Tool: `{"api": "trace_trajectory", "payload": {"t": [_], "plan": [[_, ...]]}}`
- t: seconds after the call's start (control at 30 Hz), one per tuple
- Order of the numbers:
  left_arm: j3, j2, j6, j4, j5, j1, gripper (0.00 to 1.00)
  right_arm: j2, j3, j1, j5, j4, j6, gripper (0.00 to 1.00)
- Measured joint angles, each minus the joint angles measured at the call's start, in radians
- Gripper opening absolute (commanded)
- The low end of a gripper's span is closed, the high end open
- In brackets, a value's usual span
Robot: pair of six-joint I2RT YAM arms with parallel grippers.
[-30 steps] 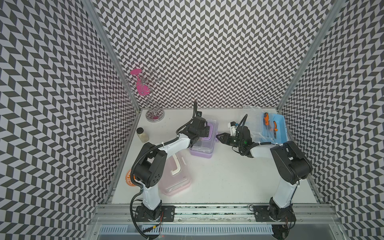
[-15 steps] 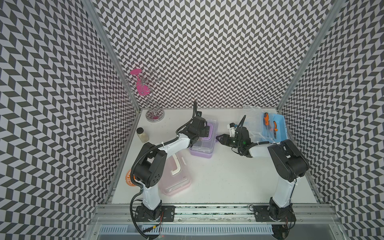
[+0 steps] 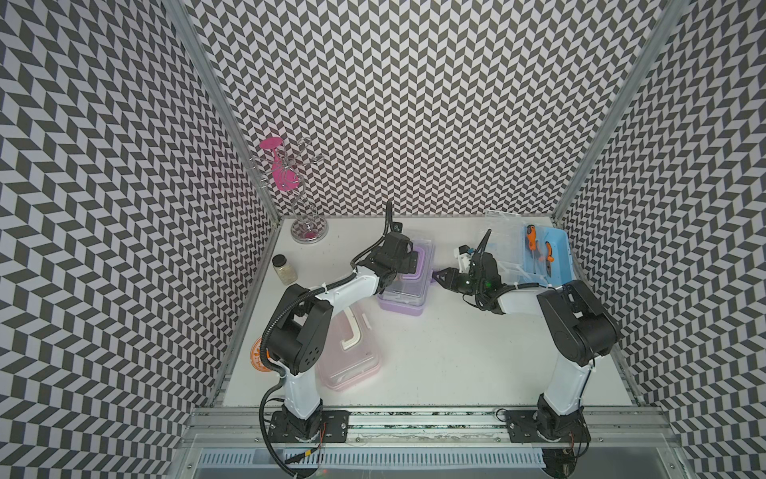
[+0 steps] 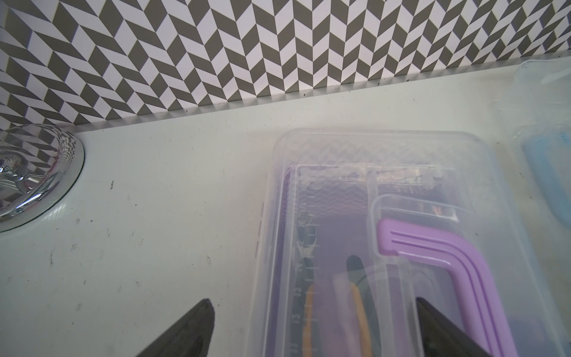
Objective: Close toolboxes
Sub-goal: Fasten the toolbox latch on the toolbox.
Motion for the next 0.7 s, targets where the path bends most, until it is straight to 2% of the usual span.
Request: {"api": "trace_trajectory", "payload": {"t": [0.17,0.47,0.7], "plan": [[-0.002,0.0,0.0,0.003,0.0,0.0,0.99,-0.036,0.0,0.0,-0.005,0.0,-0.001,0.25],[-0.002,0.0,-0.002,0.005,0.005,0.002,0.99,-0.049,0.005,0.0,-0.018,0.013,-0.003,0.32],[-0.005,0.0,-0.004,0.01,0.007,0.002,0.99,-0.08,0.004,-0.017,0.061,-0.038,-0.023,0.39]]}}
